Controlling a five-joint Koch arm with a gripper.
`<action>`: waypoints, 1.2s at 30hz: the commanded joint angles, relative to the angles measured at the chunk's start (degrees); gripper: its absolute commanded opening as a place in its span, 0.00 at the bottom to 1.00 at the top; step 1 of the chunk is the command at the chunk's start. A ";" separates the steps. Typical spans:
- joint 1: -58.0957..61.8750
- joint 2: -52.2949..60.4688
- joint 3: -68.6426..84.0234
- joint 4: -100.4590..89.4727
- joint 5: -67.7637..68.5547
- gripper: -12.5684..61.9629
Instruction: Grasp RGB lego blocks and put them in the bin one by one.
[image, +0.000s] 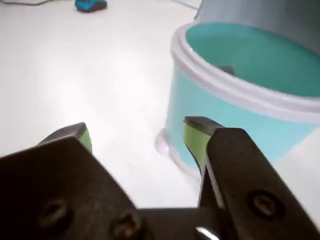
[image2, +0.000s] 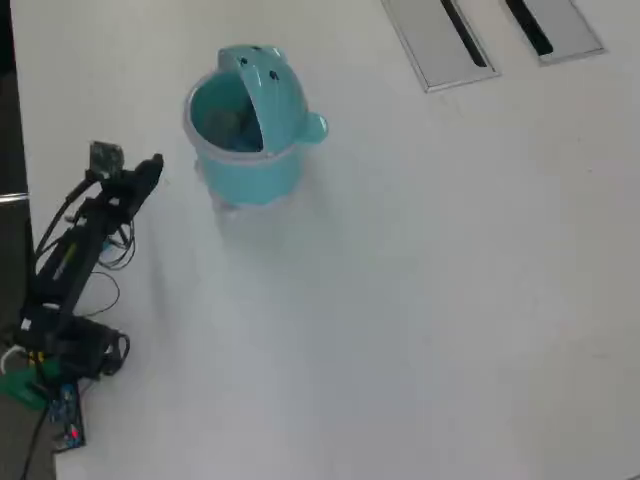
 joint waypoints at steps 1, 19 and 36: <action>-1.23 3.69 -1.05 1.85 0.26 0.63; -15.91 17.23 19.07 15.03 0.26 0.63; -20.74 7.91 18.37 15.38 -8.53 0.61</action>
